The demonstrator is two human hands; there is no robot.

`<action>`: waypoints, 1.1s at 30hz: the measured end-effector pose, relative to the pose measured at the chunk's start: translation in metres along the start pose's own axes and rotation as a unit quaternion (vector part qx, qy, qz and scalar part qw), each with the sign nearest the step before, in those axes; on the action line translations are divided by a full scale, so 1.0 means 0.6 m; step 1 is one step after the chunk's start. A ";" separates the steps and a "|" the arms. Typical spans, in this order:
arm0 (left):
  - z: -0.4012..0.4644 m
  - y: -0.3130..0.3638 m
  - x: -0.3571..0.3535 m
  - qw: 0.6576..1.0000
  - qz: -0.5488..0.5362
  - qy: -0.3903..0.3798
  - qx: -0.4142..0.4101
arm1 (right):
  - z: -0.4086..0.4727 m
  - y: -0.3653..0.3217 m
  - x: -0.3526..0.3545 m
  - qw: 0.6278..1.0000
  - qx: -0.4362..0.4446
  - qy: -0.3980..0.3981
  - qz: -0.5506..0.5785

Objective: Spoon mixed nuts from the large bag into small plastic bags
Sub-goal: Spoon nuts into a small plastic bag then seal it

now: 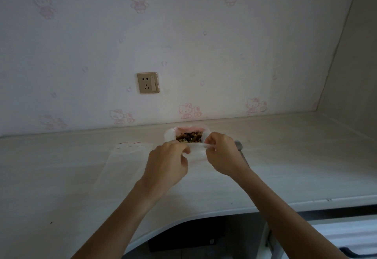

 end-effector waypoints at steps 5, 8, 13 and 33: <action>0.006 -0.010 -0.030 0.995 -0.019 -0.092 0.046 | 0.002 -0.004 -0.007 0.998 0.056 -0.027 -0.019; 0.008 -0.020 -0.039 0.993 -0.011 -0.105 0.050 | -0.001 -0.006 -0.013 0.990 0.098 -0.065 -0.074; 0.010 -0.022 -0.053 0.989 -0.002 -0.147 0.019 | -0.007 0.004 -0.042 0.973 0.110 -0.117 -0.166; 0.006 -0.035 -0.098 0.956 0.082 -0.282 0.026 | -0.005 0.032 -0.087 0.889 0.109 -0.182 -0.406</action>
Point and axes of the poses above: each hand's wrist, its own z-axis towards the middle knuckle, its own x-axis out of the back of the hand, y = z × x, the point moved 7 cm from there along z, towards the middle knuckle, and after that the axes turned 2 degrees about -x, right-handed, at the moved point
